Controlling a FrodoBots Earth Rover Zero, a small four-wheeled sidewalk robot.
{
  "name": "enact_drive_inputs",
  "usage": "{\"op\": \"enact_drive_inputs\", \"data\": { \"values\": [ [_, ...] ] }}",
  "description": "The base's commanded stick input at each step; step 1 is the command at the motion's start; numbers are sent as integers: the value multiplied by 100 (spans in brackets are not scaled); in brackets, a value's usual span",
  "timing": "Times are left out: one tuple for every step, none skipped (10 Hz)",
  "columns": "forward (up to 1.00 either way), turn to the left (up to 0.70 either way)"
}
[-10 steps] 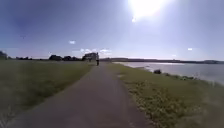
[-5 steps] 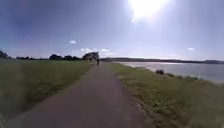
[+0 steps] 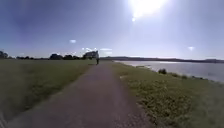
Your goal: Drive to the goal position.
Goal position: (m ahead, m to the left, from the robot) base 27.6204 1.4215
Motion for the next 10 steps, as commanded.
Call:
{"op": "enact_drive_inputs", "data": {
  "values": [
    [50,0],
    [50,0],
    [50,0],
    [50,0],
    [50,0],
    [50,0],
    [50,0],
    [50,0],
    [50,0],
    [50,0]
  ]
}}
